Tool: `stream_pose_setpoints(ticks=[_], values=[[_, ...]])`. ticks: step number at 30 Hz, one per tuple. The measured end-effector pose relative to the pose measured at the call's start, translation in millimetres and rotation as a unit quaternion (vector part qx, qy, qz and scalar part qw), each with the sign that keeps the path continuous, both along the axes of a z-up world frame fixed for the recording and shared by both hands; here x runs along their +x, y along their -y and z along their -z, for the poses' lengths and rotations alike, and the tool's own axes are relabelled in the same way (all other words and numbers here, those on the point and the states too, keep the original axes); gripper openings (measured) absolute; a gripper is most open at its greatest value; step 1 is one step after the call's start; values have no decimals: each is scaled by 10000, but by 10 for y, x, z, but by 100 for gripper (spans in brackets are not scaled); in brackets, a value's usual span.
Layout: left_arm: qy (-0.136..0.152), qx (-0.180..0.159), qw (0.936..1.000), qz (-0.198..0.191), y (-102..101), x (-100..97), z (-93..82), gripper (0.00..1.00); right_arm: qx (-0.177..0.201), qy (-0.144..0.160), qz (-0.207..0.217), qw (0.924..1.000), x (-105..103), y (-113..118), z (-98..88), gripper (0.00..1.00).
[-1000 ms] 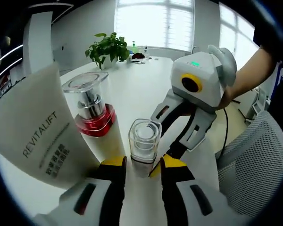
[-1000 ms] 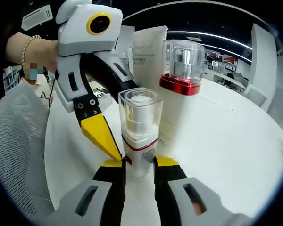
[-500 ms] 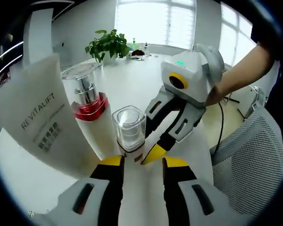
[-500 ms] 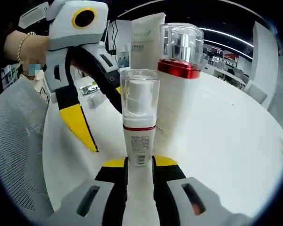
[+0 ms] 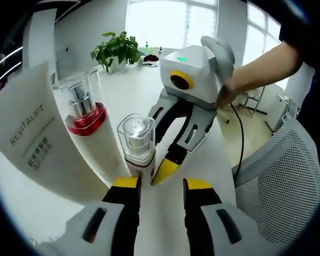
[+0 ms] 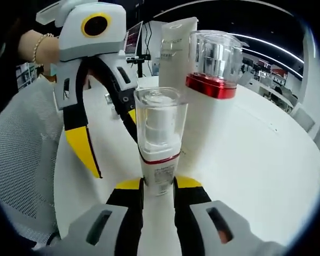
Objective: Arrange the skincare products in the storage area until every visible bottle or jar stands upright without overlapping.
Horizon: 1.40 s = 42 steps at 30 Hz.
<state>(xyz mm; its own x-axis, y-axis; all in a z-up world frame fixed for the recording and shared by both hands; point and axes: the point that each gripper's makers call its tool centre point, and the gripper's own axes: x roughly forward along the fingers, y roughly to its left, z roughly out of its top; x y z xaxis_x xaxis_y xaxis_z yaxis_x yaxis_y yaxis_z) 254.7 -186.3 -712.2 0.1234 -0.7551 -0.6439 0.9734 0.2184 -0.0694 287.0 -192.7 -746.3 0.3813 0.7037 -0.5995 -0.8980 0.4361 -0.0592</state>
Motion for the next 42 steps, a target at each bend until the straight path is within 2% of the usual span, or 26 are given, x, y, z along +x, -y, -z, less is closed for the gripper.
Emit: stream_pose_setpoints(ticks=[12, 22, 27, 33, 42], values=[[-1, 50, 10000, -38, -41, 17, 11, 24, 25, 28, -28, 10000, 45, -68, 8, 22], [-1, 38, 10000, -73, -36, 29, 1, 26, 35, 83, 442, 9990, 53, -21, 0, 22], [-27, 37, 9999, -145, -76, 25, -5, 28, -21, 70, 569, 9984, -5, 20, -20, 27], [-190, -201, 9988, -398, -78, -25, -118, 33, 1, 69, 714, 9974, -69, 44, -79, 34], [-399, -272, 9959, -762, -231, -112, -175, 43, 54, 85, 916, 9957, -228, 32, -196, 45]])
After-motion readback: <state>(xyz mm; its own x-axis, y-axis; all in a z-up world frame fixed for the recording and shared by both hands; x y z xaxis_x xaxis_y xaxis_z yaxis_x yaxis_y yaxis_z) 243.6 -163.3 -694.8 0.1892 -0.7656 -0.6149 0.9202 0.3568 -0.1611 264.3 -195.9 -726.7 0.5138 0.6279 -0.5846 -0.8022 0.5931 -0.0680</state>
